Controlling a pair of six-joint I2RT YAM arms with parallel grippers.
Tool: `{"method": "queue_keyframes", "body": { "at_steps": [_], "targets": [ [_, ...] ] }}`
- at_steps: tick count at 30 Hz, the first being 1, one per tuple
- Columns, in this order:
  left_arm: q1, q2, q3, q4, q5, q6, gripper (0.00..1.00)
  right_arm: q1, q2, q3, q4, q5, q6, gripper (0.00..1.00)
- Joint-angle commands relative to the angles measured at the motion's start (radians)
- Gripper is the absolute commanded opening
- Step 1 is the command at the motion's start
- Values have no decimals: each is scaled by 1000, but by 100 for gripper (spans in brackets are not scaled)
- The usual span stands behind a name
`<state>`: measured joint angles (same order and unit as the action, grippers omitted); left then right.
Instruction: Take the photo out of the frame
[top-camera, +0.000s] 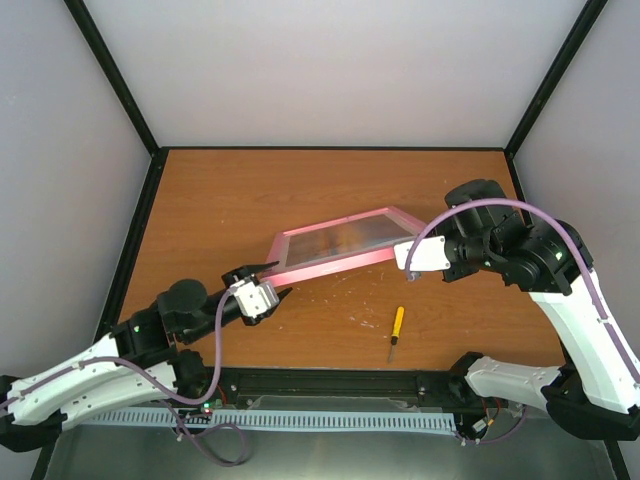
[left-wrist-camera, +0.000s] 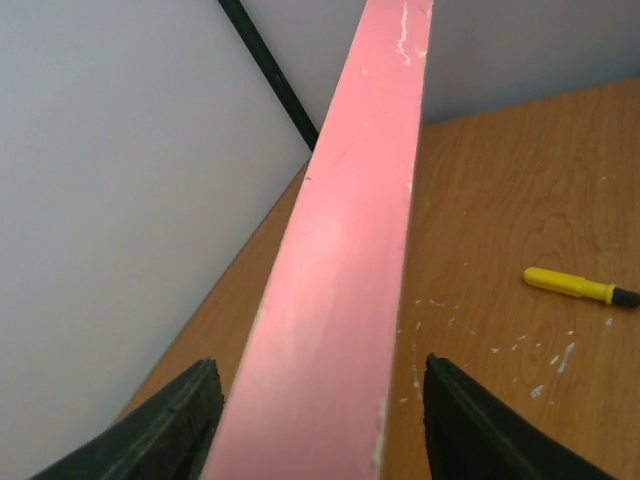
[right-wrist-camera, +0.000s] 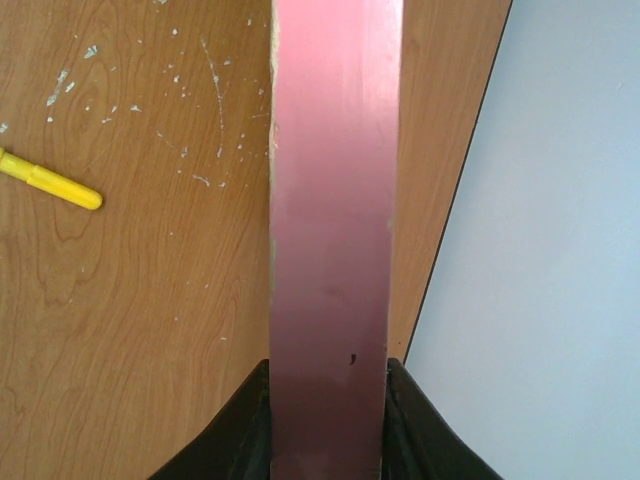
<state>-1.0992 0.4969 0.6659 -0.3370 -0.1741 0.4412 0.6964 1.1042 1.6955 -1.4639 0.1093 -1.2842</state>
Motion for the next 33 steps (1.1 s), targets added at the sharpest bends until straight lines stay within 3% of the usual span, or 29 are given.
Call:
{"method": "queue_keyframes", "body": {
  "at_steps": [1,11,12,14,16,21,28,33],
  "targets": [
    [6,18,10,4,1,56,51,1,-20,14,34,28,-17,3],
    [5,18,63,-26,38,49,13,0,-43,-59,90,31,-7,3],
    [5,22,68,-26,42,49,12,0,-47,-68,103,32,-4,6],
    [6,33,81,-19,55,52,11,0,-50,-83,118,26,3,29],
    [6,54,100,-10,73,59,11,0,-41,-82,124,-1,21,43],
    [5,142,145,33,100,86,11,3,6,-43,125,-124,62,54],
    [7,267,161,166,95,88,11,29,74,-3,108,-255,129,55],
    [12,337,175,261,116,78,11,42,89,-11,107,-277,147,42]
  ]
}}
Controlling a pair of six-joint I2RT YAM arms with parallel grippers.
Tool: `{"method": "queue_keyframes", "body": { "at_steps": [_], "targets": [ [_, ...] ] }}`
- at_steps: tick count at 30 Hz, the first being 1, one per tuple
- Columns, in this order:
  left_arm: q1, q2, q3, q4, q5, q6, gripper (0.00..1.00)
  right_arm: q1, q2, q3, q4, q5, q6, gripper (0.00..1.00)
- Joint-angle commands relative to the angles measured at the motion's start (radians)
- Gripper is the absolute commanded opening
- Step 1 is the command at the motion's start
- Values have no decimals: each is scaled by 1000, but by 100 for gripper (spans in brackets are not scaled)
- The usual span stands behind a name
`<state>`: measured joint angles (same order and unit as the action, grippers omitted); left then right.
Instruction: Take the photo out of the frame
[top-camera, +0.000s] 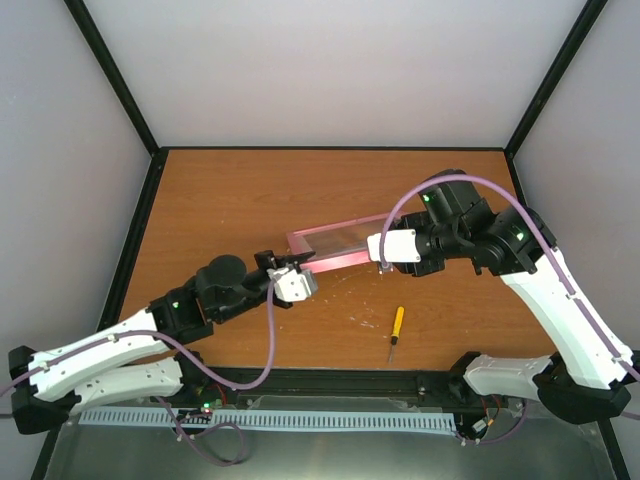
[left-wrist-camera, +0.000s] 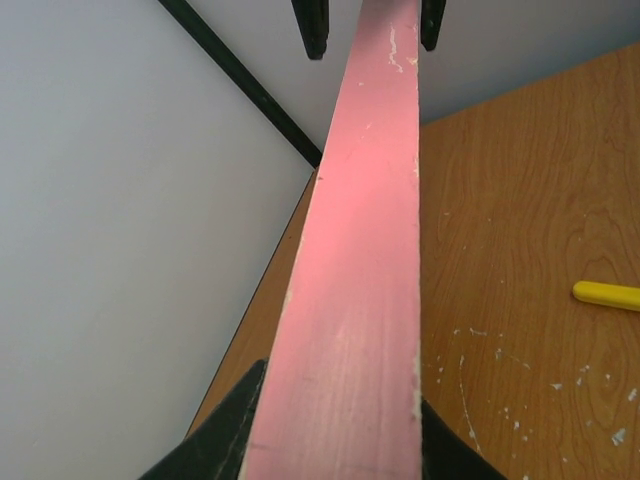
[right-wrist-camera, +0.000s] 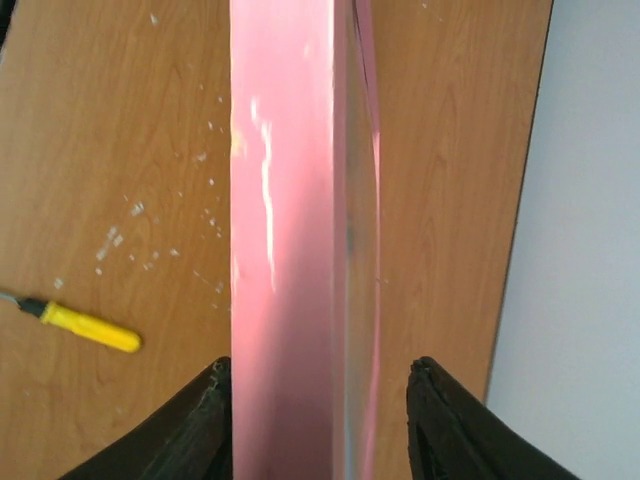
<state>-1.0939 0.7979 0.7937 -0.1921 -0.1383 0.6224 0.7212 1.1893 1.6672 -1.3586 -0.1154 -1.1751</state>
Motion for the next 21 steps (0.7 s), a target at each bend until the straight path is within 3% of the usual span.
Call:
{"method": "queue_keyframes", "body": {
  "at_steps": [1,8,12,14,21],
  "targets": [
    [9,54,53,118,85,-105,11,19,2,18,3,-52,37,37],
    [33,95,72,149,127,-120,14,23,-31,-21,60,10,39,14],
    [35,80,14,215,119,-153,60,23,-31,17,46,19,47,5],
    [35,56,-53,283,111,-161,70,23,-22,68,21,18,54,3],
    [35,-1,-197,432,139,-190,66,23,-18,217,-76,17,6,3]
  ]
}}
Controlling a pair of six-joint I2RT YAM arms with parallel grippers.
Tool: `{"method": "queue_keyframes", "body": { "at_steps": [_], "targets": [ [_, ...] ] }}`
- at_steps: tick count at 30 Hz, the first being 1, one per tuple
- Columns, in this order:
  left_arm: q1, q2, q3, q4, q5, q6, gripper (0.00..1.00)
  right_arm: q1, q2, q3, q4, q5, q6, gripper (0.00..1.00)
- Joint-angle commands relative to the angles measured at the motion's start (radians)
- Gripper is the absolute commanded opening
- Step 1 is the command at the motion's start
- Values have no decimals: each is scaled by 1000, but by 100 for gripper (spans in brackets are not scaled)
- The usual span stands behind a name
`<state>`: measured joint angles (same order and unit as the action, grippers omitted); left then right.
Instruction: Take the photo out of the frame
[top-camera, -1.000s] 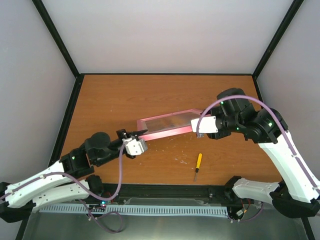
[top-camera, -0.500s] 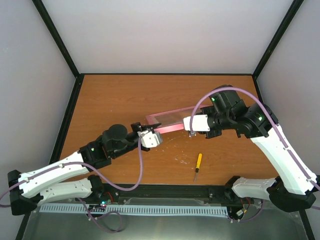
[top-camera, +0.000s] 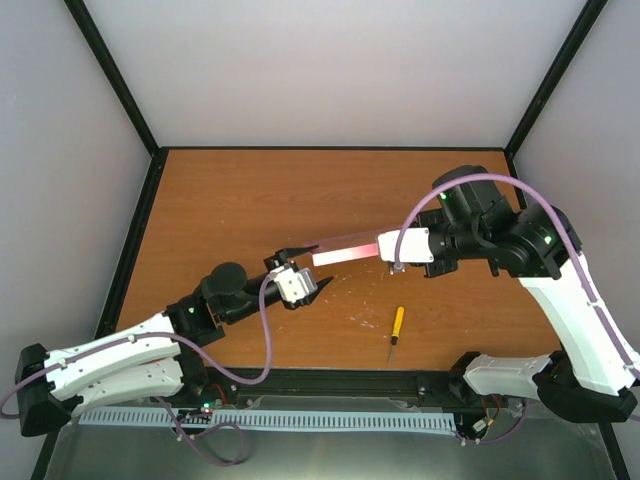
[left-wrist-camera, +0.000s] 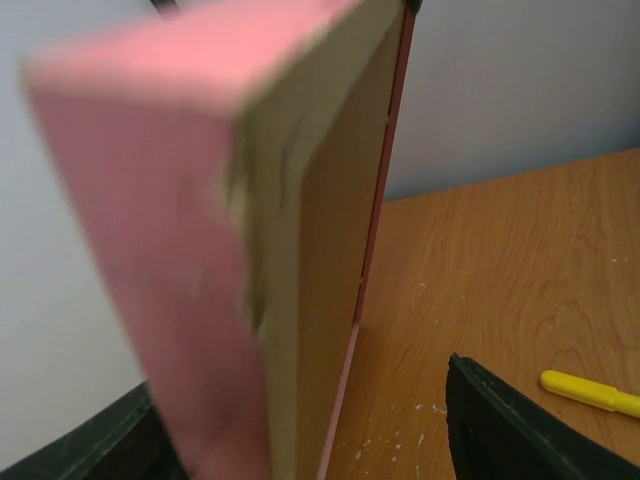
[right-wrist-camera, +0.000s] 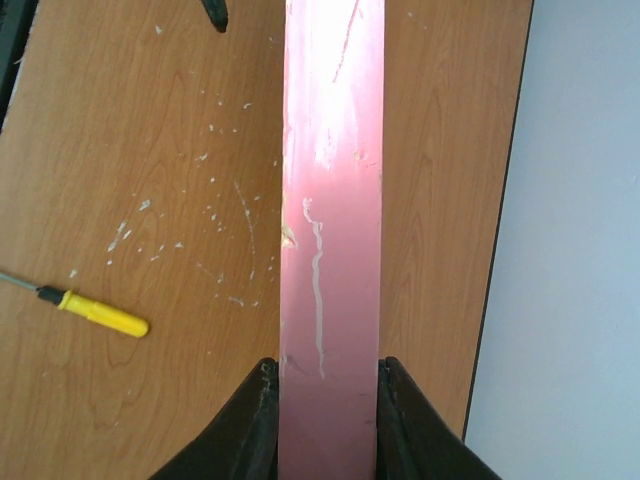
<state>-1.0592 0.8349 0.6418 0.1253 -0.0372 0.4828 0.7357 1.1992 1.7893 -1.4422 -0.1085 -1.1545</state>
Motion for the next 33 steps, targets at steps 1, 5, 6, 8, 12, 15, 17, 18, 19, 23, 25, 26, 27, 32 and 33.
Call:
{"method": "queue_keyframes", "body": {
  "at_steps": [1,5,6,8,12,15,17,18,19,23,25,26,27,32,33],
  "targets": [
    [1,-48,-60,124,39,-47,65,8,-31,103,1,6,-18,3],
    [2,-55,-83,114,40,-38,58,8,-47,120,2,-16,-17,3],
    [2,-54,-82,109,47,-44,56,8,-49,125,4,-21,-15,3],
    [2,-53,-85,110,63,-53,52,8,-53,127,10,-31,-13,3],
    [2,-54,-89,111,77,-57,45,8,-53,125,16,-40,-8,3],
    [2,-55,-86,110,86,-56,39,8,-52,125,21,-45,-8,3],
    [4,-51,-81,111,93,-55,33,8,-53,124,26,-53,-6,3],
    [4,-47,-78,111,96,-55,31,8,-53,123,27,-56,-5,3],
    [4,-43,-75,111,100,-56,30,8,-54,123,28,-59,-5,3],
    [15,-19,-70,134,119,-64,33,8,-55,119,29,-71,-2,3],
    [19,-8,-65,142,132,-63,34,8,-56,117,31,-74,-2,3],
    [20,-3,-62,141,137,-64,34,8,-57,116,31,-74,-1,3],
    [21,0,-58,138,142,-62,34,8,-56,117,31,-73,-1,3],
    [28,0,-46,124,158,-54,26,8,-58,117,35,-68,-2,3],
    [29,-2,-46,122,160,-55,23,9,-58,115,35,-68,-1,3]
  ]
}}
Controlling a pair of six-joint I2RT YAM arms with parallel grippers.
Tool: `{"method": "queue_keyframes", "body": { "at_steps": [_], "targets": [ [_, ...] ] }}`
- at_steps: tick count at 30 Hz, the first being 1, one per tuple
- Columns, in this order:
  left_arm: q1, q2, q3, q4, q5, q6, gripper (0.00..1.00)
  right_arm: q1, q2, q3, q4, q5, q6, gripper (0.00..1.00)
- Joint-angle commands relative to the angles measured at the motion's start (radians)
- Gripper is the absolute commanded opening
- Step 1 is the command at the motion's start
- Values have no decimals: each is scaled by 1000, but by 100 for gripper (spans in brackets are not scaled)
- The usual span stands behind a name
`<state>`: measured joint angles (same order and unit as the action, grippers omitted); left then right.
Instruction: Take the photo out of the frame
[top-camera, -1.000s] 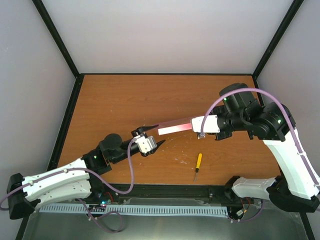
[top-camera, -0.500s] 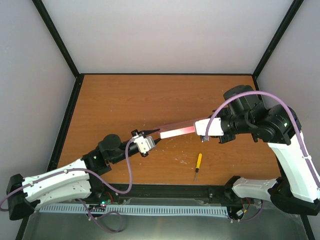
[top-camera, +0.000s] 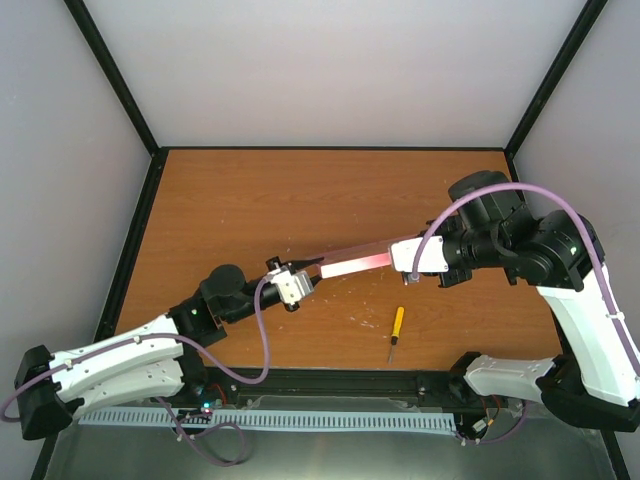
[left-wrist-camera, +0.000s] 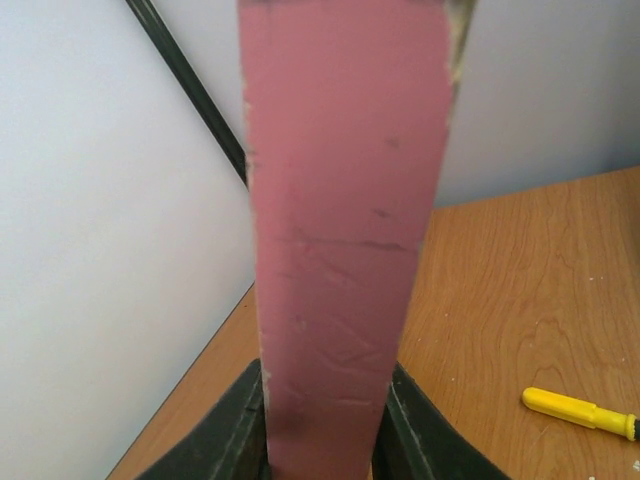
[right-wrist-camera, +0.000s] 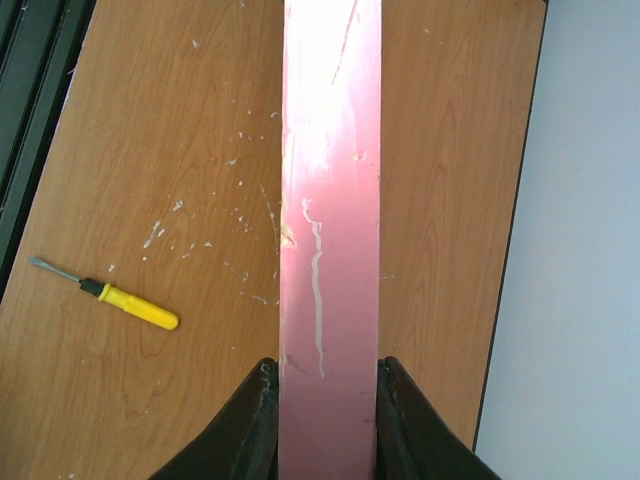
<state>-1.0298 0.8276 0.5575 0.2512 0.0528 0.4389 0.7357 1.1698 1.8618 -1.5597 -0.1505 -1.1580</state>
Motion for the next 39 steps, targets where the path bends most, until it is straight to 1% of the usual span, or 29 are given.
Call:
{"method": "queue_keyframes", "body": {
  "at_steps": [1,3,4,5,7,8,9,11,14,16,18,20,23,28,30,33,34,37,39],
  "targets": [
    [1,5,40,-4,70,-10,20,8,-29,43,155,-25,6,3],
    [3,4,44,-5,68,-10,15,8,-30,44,170,-28,19,4],
    [5,2,48,-4,68,-11,14,8,-31,44,182,-30,28,10],
    [8,-1,56,-7,72,-13,13,8,-33,47,198,-32,41,21],
    [19,-7,76,-17,86,-22,12,8,-32,59,235,-25,76,49],
    [28,-10,88,-22,87,-30,11,8,-30,71,253,-17,99,58],
    [44,-13,104,-28,86,-41,10,8,-26,83,271,-10,116,64],
    [77,-12,142,-47,93,-72,9,8,-19,108,306,7,155,70],
    [141,3,216,-91,116,-129,7,8,-15,131,402,64,207,72],
    [179,31,267,-121,128,-174,5,8,-18,127,501,149,248,75],
    [222,75,346,-188,141,-242,3,8,-24,114,606,236,273,79],
    [263,124,447,-264,151,-303,1,7,-25,108,671,297,289,81],
    [318,172,517,-321,199,-381,1,7,-25,83,713,350,320,81],
    [449,206,570,-321,323,-509,1,-15,-13,29,725,399,401,82],
    [505,231,594,-344,380,-556,1,-71,-5,3,721,369,445,82],
    [597,257,586,-343,488,-625,1,-224,9,-51,714,217,542,82],
    [627,263,576,-338,523,-647,1,-293,16,-76,715,169,566,81],
    [710,279,537,-316,601,-693,1,-437,8,-199,770,40,620,81],
    [750,284,511,-292,641,-711,1,-504,1,-301,821,-22,649,82]
  ]
}}
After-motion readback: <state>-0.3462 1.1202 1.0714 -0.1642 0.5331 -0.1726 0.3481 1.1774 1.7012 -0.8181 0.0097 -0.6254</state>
